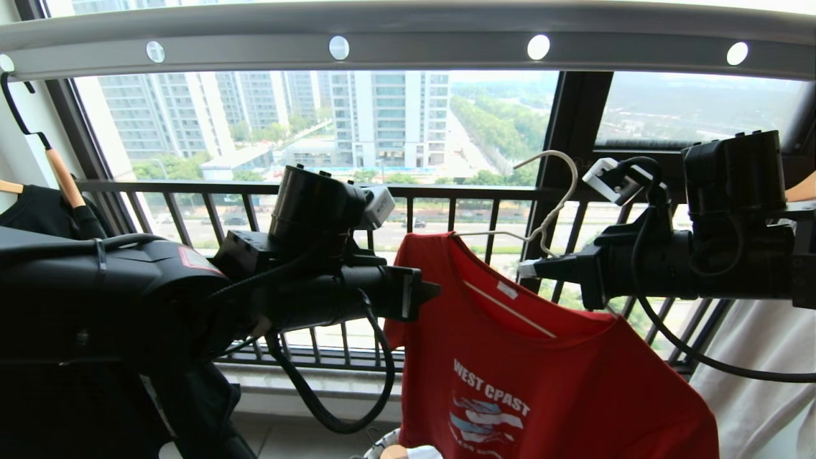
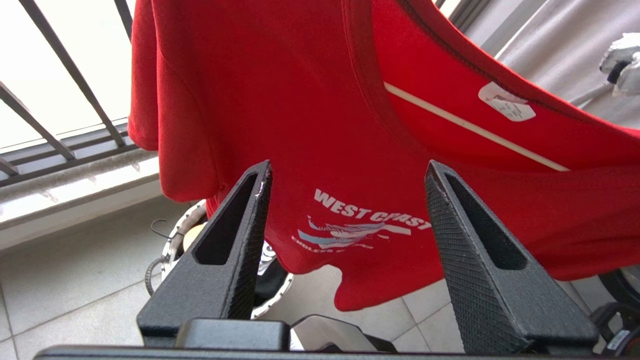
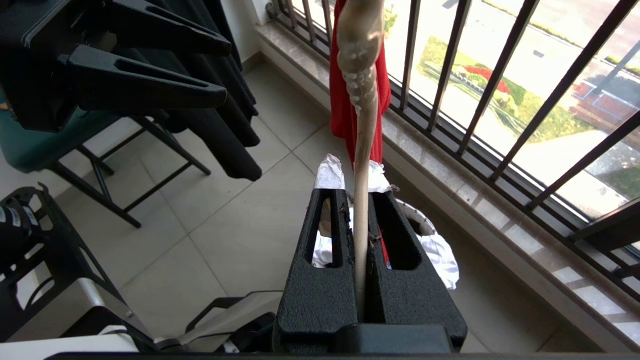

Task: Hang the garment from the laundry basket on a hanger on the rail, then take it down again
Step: Take the clothes off the clothes rack

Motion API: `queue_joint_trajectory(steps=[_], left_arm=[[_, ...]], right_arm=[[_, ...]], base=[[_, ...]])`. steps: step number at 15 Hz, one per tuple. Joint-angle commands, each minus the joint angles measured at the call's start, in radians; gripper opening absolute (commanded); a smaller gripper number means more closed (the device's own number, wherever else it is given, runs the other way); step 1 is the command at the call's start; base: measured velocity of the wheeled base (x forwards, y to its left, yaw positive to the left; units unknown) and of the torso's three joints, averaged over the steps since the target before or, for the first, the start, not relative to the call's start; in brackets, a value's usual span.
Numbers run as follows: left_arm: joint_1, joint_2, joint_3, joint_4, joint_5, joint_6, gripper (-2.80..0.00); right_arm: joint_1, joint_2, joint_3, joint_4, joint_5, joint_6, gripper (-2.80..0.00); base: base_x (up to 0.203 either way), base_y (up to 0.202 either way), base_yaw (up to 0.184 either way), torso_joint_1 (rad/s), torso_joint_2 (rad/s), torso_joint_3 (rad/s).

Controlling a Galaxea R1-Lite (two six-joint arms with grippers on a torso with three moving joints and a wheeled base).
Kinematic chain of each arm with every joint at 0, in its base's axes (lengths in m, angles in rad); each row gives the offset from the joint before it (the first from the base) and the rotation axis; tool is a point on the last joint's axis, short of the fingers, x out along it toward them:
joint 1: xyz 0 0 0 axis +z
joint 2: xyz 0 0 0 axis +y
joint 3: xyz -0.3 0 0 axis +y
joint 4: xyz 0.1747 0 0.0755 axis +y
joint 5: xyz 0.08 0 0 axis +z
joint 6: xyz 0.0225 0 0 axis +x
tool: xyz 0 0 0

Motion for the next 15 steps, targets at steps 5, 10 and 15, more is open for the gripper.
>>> queue_joint_trajectory(steps=[5, 10, 15], left_arm=[[-0.056, 0.108, -0.031, -0.166, 0.263, -0.010, 0.00], [-0.052, 0.125, -0.055, -0.168, 0.323, 0.001, 0.00], [-0.047, 0.133, -0.062, -0.170, 0.332, -0.001, 0.00]], right_arm=[[0.027, -0.018, 0.002, 0.002, 0.003, 0.041, -2.80], [0.054, -0.053, 0.017, 0.005, 0.003, 0.041, -2.80], [0.082, -0.080, 0.033, 0.006, 0.003, 0.039, -2.80]], base=[[0.000, 0.000, 0.000, 0.000, 0.00, 0.000], [0.000, 0.000, 0.000, 0.000, 0.00, 0.000], [0.000, 0.000, 0.000, 0.000, 0.00, 0.000]])
